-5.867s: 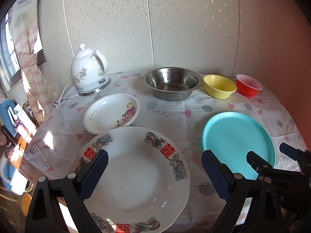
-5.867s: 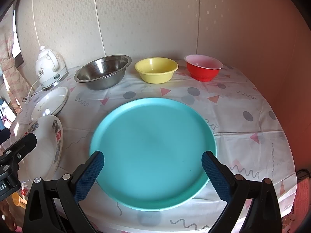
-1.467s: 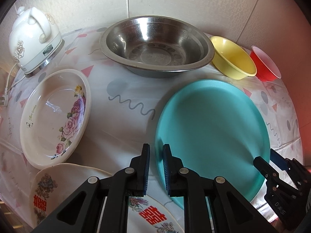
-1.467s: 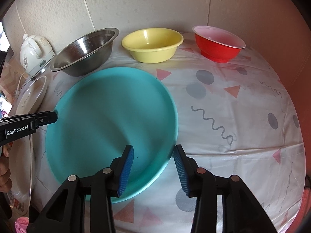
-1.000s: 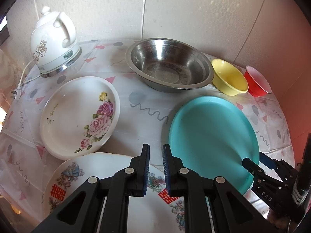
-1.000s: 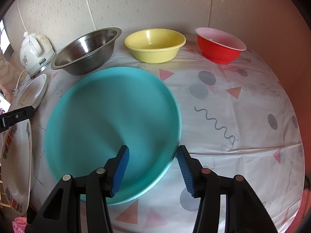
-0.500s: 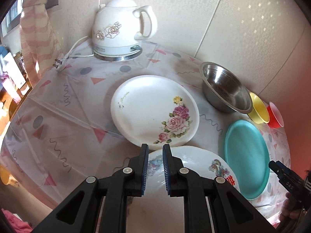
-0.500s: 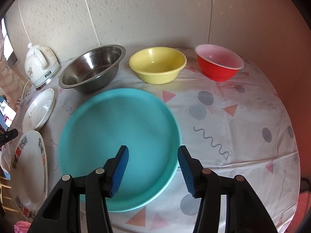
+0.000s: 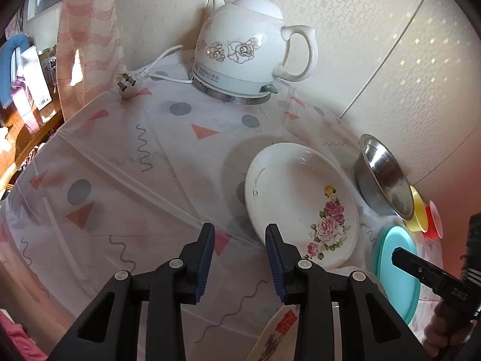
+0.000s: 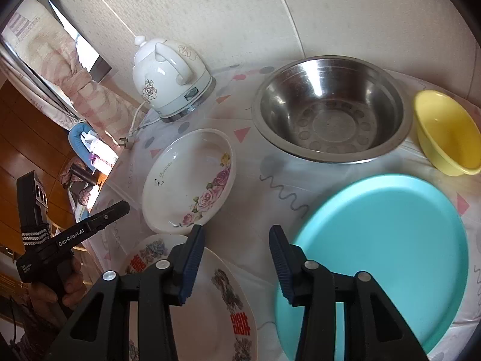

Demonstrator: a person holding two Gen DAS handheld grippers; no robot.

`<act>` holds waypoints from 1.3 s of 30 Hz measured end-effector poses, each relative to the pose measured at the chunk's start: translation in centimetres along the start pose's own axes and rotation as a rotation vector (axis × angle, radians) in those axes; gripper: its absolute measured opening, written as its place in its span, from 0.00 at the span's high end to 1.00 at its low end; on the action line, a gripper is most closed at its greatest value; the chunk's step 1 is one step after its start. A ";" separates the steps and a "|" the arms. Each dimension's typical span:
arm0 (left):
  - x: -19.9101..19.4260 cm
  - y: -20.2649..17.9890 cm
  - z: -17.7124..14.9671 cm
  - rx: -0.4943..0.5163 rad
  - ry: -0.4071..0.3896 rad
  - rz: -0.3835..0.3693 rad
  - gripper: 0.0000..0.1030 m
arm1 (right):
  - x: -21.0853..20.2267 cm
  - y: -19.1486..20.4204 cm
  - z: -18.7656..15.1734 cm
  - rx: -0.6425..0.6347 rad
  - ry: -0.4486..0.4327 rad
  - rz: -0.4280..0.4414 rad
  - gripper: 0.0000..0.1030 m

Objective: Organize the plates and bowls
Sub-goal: 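Grasp the rim of the small white rose plate with the left gripper, then lift the rose plate with the left gripper toward the teal plate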

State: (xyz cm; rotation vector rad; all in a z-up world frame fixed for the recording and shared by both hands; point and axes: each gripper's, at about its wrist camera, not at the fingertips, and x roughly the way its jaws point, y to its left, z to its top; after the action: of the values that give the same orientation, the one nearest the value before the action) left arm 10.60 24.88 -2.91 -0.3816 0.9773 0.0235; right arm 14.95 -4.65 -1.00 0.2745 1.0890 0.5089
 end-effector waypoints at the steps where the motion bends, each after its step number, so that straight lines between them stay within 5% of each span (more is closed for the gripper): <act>1: 0.2 0.3 0.3 -0.009 0.004 -0.003 0.65 | 0.7 0.2 0.5 0.004 0.010 -0.010 0.64; 12: 3.9 -0.5 2.7 0.001 0.072 -0.025 0.68 | 5.5 -0.1 3.5 0.047 0.098 -0.007 0.77; 15: 5.5 -1.5 2.7 0.040 0.102 -0.024 0.82 | 6.4 0.1 3.8 0.043 0.113 -0.004 0.80; 18: 6.1 -2.3 2.7 0.087 0.100 0.008 0.83 | 7.2 0.4 3.9 0.038 0.125 0.001 0.83; 39: 3.2 -5.6 2.3 0.175 0.035 -0.020 0.82 | 3.5 -0.4 4.0 0.066 0.051 -0.019 0.83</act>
State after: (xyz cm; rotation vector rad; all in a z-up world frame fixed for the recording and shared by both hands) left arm 15.37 19.90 -2.67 -0.2313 1.0017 -0.0863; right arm 19.91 -3.01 -2.12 0.3101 1.1584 0.4662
